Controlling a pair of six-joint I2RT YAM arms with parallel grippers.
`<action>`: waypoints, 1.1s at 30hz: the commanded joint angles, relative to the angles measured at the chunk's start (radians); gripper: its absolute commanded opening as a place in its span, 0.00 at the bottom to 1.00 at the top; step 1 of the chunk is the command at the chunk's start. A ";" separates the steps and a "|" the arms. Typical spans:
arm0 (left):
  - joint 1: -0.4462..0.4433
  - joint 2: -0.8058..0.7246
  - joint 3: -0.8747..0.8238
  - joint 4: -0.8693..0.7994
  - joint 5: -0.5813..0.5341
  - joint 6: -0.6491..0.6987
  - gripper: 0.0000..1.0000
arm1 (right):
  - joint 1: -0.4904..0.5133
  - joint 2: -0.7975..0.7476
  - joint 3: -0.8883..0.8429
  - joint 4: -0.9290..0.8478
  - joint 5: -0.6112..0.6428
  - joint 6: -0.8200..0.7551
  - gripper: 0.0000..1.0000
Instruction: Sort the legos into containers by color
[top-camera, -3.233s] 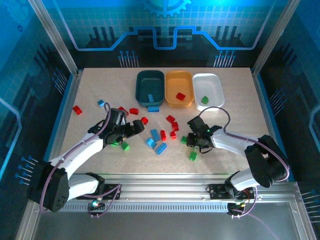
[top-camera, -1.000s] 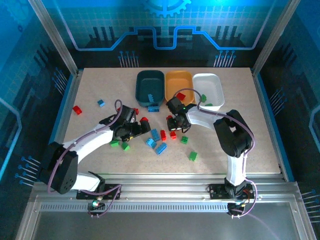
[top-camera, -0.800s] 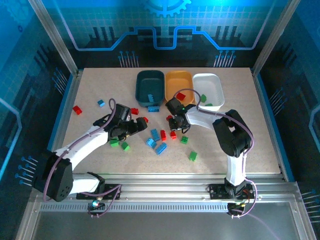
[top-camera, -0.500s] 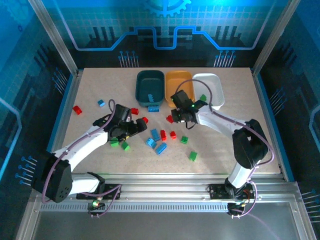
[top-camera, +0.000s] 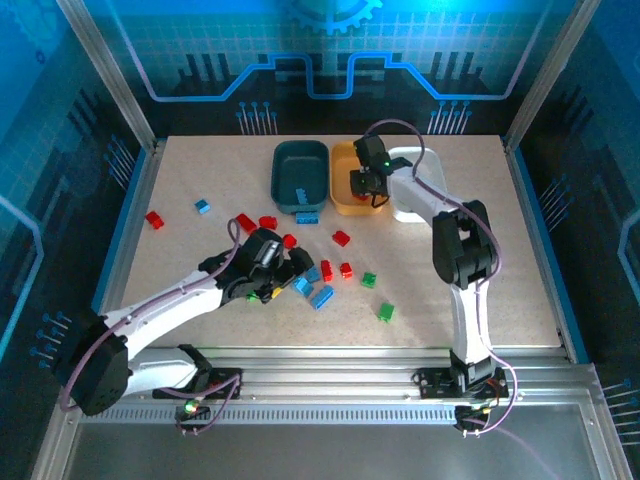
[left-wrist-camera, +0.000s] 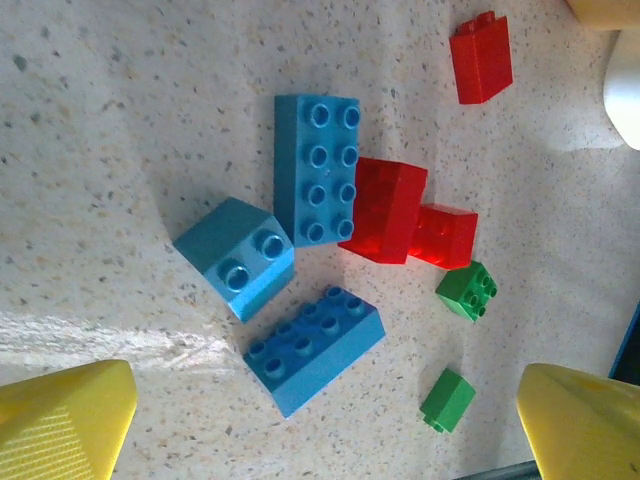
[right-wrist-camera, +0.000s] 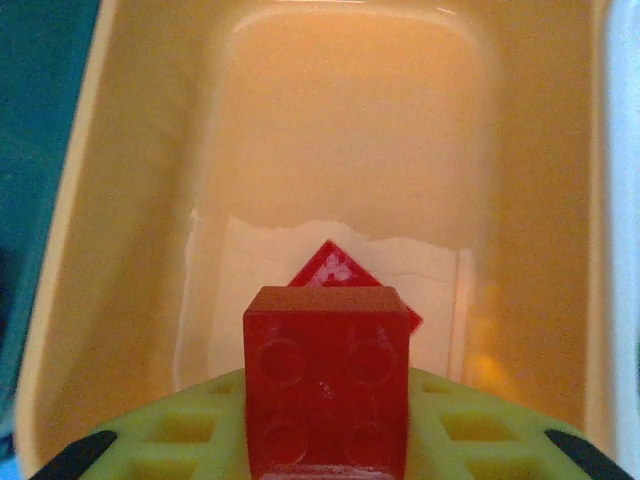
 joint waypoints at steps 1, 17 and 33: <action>-0.024 0.033 0.018 0.016 -0.039 -0.065 0.99 | -0.010 0.060 0.104 -0.076 -0.031 -0.021 0.37; -0.063 0.264 0.038 0.110 -0.080 -0.071 0.80 | 0.003 -0.292 -0.225 0.046 -0.059 0.032 0.62; -0.063 0.372 0.071 0.073 -0.132 -0.033 0.48 | 0.022 -0.576 -0.593 0.105 -0.044 0.049 0.61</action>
